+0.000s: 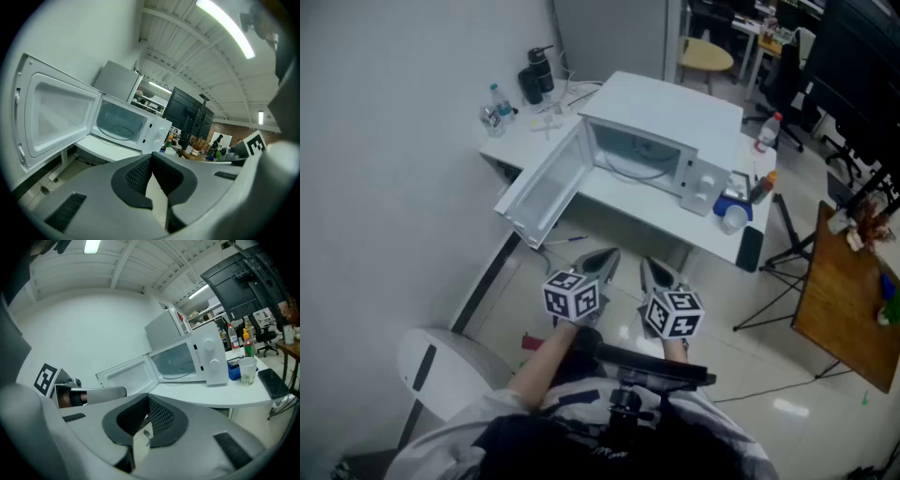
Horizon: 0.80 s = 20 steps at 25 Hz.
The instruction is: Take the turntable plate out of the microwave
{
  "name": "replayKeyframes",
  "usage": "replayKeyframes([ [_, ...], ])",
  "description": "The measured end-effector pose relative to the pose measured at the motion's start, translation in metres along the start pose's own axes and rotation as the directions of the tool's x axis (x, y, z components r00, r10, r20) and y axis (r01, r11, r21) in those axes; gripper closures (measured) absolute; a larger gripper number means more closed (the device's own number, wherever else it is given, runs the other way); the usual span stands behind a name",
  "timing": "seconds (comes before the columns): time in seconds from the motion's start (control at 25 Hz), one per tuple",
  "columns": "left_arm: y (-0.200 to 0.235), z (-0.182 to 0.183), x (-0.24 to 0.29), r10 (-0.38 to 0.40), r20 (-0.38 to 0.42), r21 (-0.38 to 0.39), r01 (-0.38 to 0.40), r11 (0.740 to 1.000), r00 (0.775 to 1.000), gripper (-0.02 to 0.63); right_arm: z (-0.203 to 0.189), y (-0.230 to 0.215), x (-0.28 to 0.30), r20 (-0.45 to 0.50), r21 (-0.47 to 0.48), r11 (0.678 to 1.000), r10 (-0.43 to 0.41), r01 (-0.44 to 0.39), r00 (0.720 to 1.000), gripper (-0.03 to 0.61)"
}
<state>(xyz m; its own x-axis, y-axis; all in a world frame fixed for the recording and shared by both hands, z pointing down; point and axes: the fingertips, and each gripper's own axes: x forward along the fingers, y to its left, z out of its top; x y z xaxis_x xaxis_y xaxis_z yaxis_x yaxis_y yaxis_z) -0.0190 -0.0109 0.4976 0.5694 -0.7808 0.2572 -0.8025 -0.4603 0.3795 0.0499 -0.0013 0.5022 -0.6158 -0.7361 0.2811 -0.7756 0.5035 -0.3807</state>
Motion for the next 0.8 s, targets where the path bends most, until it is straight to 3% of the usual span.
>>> replayKeyframes([
  [0.32,0.019,0.017,0.022,0.047,0.050,-0.022,-0.046,0.999,0.998,0.606,0.009,-0.020,0.019,0.016,-0.021,0.999,-0.031,0.031,0.999,0.588],
  [0.8,0.099,0.054,0.108,-0.017,0.021,-0.129,0.019,0.992,1.000,0.606,0.033,-0.055,0.088,-0.001,0.005,0.994,-0.110,0.110,0.994,0.588],
])
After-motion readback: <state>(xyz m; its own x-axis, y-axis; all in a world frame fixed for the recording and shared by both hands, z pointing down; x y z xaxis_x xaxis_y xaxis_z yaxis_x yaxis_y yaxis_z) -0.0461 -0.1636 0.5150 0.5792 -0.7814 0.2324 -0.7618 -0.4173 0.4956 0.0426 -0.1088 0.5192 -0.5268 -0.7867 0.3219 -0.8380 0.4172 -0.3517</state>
